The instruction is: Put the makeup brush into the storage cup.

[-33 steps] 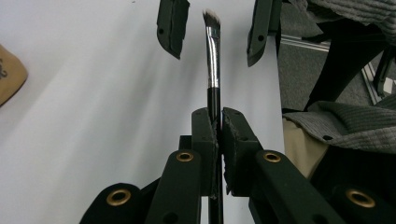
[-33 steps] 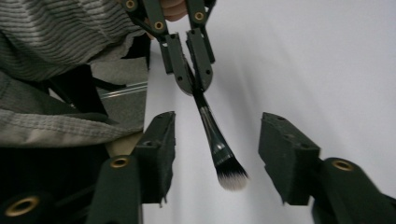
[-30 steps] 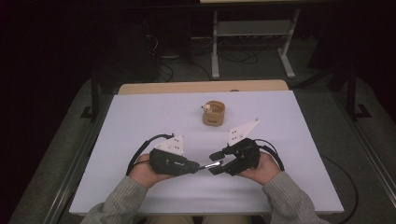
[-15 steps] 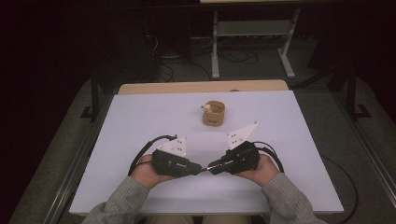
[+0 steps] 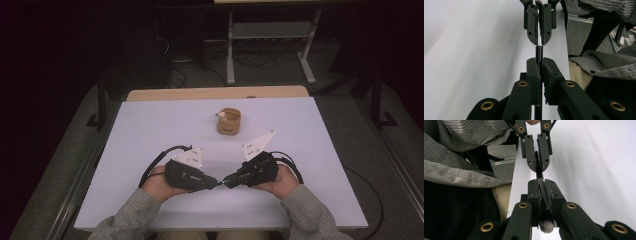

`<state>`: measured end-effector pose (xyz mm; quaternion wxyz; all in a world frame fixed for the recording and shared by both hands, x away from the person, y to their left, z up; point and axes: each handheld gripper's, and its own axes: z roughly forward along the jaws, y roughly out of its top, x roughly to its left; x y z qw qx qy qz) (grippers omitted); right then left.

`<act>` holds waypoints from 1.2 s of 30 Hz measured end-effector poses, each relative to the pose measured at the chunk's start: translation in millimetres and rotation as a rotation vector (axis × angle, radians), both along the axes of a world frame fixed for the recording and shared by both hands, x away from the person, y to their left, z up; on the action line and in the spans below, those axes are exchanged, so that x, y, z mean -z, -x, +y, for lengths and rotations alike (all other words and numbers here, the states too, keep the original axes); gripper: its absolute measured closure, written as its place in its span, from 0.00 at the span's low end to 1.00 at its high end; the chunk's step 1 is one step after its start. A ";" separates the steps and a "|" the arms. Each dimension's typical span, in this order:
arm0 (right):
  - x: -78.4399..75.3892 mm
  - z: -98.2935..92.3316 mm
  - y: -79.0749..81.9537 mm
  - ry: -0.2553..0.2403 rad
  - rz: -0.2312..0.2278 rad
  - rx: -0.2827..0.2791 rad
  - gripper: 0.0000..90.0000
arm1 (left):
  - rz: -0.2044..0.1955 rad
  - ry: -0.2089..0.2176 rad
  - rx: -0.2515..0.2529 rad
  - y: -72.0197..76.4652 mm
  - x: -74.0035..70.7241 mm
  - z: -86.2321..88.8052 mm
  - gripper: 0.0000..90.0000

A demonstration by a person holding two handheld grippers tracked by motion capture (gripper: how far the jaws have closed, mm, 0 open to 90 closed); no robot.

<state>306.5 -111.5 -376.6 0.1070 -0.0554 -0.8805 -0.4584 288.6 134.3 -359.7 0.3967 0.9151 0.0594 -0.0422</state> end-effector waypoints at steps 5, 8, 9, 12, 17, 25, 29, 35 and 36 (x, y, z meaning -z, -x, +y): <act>-3.2 -2.4 -0.6 -0.006 -0.009 0.011 0.92 | -0.003 -0.050 -0.003 -1.1 1.4 -4.4 0.85; -4.9 -3.1 -0.2 0.012 -0.017 0.010 0.92 | 0.005 -0.057 -0.007 -1.3 1.4 -7.1 0.84; -4.8 -2.9 0.1 0.015 -0.017 0.009 0.92 | 0.005 -0.064 -0.005 -1.5 1.2 -8.3 0.84; -4.0 -1.2 0.9 0.027 -0.021 0.003 0.92 | 0.003 -0.089 0.007 -2.1 0.4 -13.2 0.84; -3.8 1.8 2.0 0.037 -0.024 -0.009 0.92 | -0.005 -0.122 0.024 -1.7 -1.2 -21.3 0.87; -4.3 2.8 3.7 0.052 -0.036 -0.010 0.92 | -0.002 -0.148 0.044 -1.8 -1.1 -26.6 0.91; -3.8 3.4 4.0 0.056 -0.037 -0.014 0.92 | -0.006 -0.153 0.047 -1.2 -0.7 -26.9 0.93; -3.9 1.7 1.7 0.027 -0.016 -0.005 0.89 | -0.015 -0.142 0.041 -2.1 -2.7 -24.4 0.93; -4.4 1.1 1.6 0.019 -0.013 0.006 0.86 | -0.016 -0.146 0.039 -2.0 -2.5 -24.2 0.93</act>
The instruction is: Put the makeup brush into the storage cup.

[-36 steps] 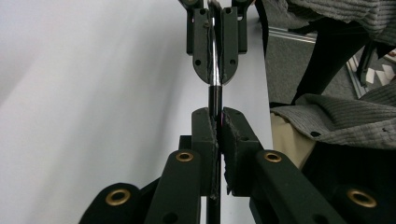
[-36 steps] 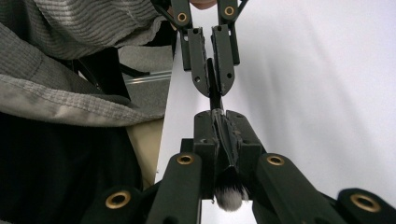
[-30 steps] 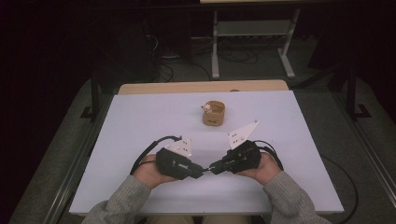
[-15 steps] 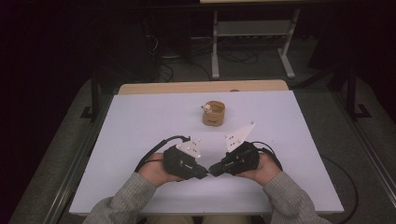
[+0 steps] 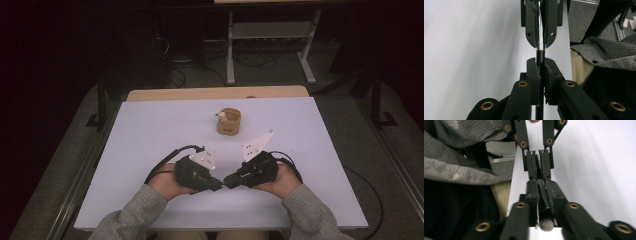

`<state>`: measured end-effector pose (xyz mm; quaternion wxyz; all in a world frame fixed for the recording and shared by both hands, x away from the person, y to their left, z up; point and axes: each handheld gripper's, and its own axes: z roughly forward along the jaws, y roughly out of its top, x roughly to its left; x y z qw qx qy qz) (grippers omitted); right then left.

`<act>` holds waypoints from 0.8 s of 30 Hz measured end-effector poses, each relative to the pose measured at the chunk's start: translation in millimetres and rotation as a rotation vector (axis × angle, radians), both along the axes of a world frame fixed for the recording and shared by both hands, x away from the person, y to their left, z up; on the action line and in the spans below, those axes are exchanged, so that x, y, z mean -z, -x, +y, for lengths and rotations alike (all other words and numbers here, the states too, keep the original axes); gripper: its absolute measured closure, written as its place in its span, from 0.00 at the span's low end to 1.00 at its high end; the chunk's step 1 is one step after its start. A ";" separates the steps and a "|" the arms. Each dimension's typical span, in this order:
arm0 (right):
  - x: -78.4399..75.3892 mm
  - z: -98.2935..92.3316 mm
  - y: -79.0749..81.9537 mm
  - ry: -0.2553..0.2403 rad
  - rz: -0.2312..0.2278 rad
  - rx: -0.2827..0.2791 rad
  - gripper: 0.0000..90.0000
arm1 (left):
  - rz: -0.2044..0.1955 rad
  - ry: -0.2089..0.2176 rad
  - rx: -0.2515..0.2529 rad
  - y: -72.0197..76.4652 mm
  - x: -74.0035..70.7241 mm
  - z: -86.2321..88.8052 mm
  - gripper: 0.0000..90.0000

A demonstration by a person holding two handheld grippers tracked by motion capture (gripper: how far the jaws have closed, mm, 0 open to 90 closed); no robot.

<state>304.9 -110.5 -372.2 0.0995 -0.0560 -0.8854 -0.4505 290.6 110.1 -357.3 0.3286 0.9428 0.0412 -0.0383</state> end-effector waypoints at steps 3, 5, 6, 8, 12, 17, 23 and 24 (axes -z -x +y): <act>-0.6 -2.0 -1.2 -0.012 0.002 0.022 0.79 | -0.005 -0.002 -0.002 -0.1 0.5 0.8 0.93; -0.5 -3.6 -1.5 -0.015 0.008 0.027 0.77 | -0.004 0.001 -0.008 -0.3 0.8 1.4 0.93; -0.4 -4.1 -1.7 -0.016 0.011 0.033 0.73 | -0.005 0.000 -0.008 -0.6 0.7 1.7 0.93; -0.2 -5.6 -2.4 -0.022 0.018 0.046 0.70 | -0.004 0.005 -0.012 -1.1 0.8 2.4 0.93; -0.7 -10.1 -4.0 -0.040 0.024 0.081 0.58 | -0.004 0.013 -0.029 -2.0 0.4 4.8 0.93; -2.6 -17.7 -3.9 -0.058 0.023 0.123 0.49 | 0.000 0.022 -0.049 -4.1 0.4 9.7 0.93; 1.3 -30.4 -3.2 -0.078 0.024 0.179 0.43 | 0.007 0.032 -0.063 -7.1 1.1 13.5 0.93; 2.3 -32.4 -3.3 -0.081 0.023 0.188 0.43 | 0.006 0.031 -0.065 -7.8 1.1 14.0 0.93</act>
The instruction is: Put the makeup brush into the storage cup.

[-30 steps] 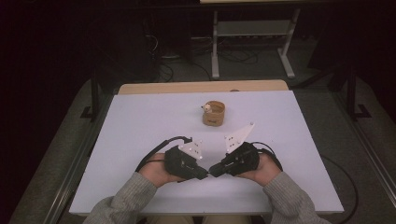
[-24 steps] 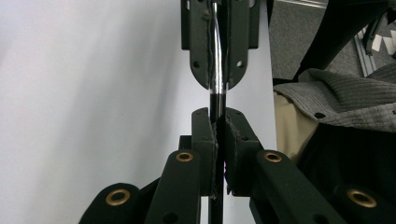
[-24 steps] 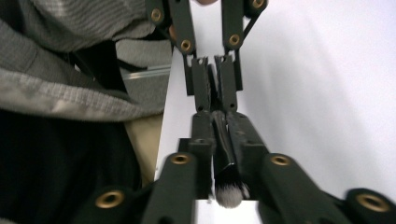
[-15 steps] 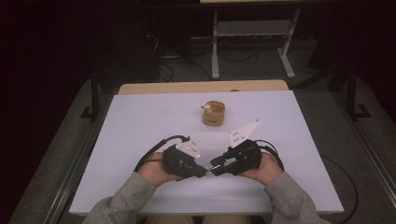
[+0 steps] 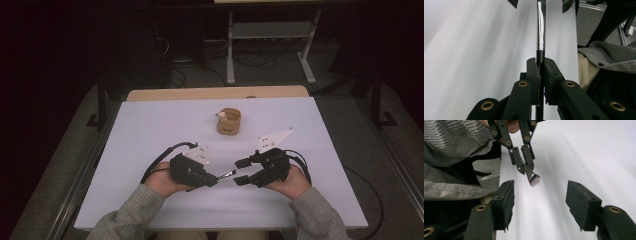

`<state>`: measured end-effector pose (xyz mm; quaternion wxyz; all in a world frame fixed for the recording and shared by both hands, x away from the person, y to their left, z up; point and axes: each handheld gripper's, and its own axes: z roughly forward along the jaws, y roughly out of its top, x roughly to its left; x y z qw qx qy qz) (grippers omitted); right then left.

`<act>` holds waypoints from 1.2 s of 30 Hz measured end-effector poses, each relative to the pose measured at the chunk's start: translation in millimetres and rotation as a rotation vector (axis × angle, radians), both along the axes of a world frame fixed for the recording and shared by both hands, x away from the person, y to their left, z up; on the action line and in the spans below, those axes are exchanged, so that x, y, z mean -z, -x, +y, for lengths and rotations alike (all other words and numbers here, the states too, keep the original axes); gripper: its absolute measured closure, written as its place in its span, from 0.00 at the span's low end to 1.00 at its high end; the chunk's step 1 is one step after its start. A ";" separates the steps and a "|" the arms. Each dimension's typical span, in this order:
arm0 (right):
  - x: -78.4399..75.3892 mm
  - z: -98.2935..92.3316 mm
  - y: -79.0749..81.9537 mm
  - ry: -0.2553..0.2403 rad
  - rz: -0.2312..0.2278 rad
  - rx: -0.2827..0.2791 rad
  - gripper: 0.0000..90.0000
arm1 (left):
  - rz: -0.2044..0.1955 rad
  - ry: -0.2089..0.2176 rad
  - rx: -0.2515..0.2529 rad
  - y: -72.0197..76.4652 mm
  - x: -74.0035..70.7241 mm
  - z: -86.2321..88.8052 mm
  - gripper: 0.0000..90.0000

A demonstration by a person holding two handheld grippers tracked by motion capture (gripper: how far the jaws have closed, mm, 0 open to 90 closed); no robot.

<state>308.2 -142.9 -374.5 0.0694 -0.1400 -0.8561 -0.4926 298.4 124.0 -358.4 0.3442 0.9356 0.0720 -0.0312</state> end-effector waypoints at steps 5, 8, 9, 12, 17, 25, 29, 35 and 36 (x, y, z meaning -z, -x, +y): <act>1.7 -7.9 1.2 -0.004 -0.004 0.027 0.41 | 0.001 0.010 -0.012 -2.2 -0.7 1.6 0.93; 2.0 -12.5 2.7 -0.004 -0.003 0.050 0.39 | 0.002 0.020 -0.020 -3.8 -1.9 3.3 0.93; 2.2 -14.2 3.2 -0.005 -0.007 0.058 0.39 | 0.004 0.025 -0.024 -4.4 -2.2 4.0 0.93; 3.1 -18.8 5.3 -0.006 -0.012 0.084 0.37 | 0.011 0.042 -0.040 -6.7 -3.2 6.3 0.93; 5.8 -26.5 8.1 0.002 -0.015 0.120 0.36 | 0.016 0.069 -0.071 -12.4 -5.4 11.3 0.93; 12.3 -35.9 13.1 0.014 -0.012 0.166 0.34 | 0.025 0.099 -0.112 -20.5 -6.0 16.6 0.93; 17.5 -43.9 16.9 0.014 -0.006 0.199 0.33 | 0.032 0.125 -0.135 -26.4 -5.0 18.1 0.93; 23.2 -53.2 18.6 -0.002 0.010 0.237 0.33 | 0.037 0.174 -0.162 -33.0 -4.7 17.9 0.93; 23.1 -54.4 19.7 -0.006 0.007 0.241 0.33 | 0.036 0.176 -0.165 -32.9 -4.9 17.6 0.93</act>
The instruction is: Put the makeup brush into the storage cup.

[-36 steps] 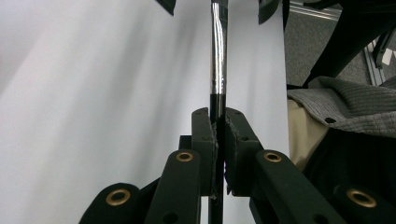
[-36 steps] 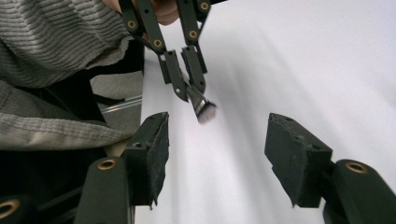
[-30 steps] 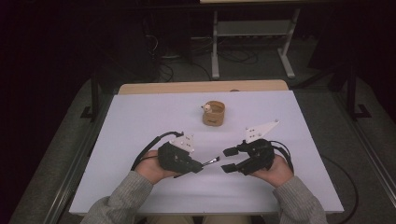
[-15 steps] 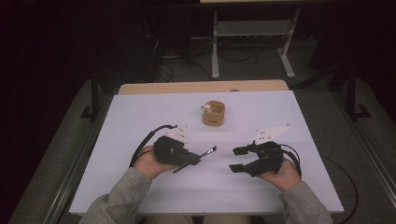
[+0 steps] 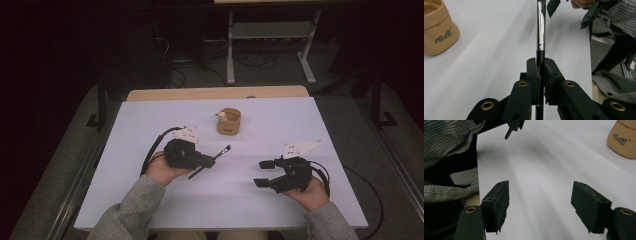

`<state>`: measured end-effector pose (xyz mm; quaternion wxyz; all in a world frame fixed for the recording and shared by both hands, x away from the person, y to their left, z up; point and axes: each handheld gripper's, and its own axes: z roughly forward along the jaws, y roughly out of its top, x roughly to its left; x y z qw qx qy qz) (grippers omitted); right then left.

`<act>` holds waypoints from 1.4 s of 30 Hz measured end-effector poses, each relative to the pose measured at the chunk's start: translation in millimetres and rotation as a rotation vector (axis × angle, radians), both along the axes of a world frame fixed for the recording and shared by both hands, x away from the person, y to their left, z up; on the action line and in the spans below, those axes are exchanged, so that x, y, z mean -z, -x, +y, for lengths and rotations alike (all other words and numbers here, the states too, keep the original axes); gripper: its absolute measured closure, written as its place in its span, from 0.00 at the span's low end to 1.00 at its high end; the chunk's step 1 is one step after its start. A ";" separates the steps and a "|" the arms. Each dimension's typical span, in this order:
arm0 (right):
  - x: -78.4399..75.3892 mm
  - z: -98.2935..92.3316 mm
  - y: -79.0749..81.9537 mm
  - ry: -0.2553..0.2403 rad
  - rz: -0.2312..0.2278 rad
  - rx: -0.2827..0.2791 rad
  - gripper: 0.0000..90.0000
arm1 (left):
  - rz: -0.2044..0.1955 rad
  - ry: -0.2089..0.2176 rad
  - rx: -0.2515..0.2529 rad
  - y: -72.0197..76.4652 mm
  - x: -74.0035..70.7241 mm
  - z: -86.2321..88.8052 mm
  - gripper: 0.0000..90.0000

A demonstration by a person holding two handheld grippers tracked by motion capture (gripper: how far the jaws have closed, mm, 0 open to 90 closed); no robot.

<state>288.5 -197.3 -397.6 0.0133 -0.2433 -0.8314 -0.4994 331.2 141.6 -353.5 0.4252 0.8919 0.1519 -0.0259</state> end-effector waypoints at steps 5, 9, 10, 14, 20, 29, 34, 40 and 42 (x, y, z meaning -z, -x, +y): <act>1.7 -4.8 2.2 -0.012 0.002 0.016 0.33 | 0.007 0.010 -0.006 -2.3 -0.5 -2.2 0.93; 4.2 -5.7 3.1 -0.010 0.008 0.019 0.33 | 0.014 0.025 -0.009 -4.0 -3.3 -3.2 0.93; 4.9 -5.8 3.4 -0.011 0.008 0.020 0.33 | 0.016 0.030 -0.014 -4.4 -3.8 -3.7 0.93; 5.3 -6.2 3.8 -0.013 0.010 0.022 0.33 | 0.020 0.042 -0.027 -8.0 -5.7 -4.2 0.93; 6.5 -6.2 3.1 -0.008 0.007 0.026 0.33 | 0.024 0.058 -0.041 -13.3 -8.4 -5.2 0.93; 8.6 -8.3 3.4 0.001 0.016 0.030 0.34 | 0.031 0.076 -0.062 -19.2 -10.9 -8.3 0.93; 9.3 -10.3 3.2 -0.001 0.016 0.034 0.34 | 0.030 0.075 -0.068 -22.7 -12.0 -11.1 0.93; 10.0 -10.8 2.6 0.006 0.016 0.032 0.34 | 0.037 0.089 -0.084 -28.3 -13.1 -13.1 0.93; 10.4 -10.7 2.7 0.005 0.022 0.030 0.34 | 0.047 0.093 -0.085 -30.8 -12.0 -13.3 0.93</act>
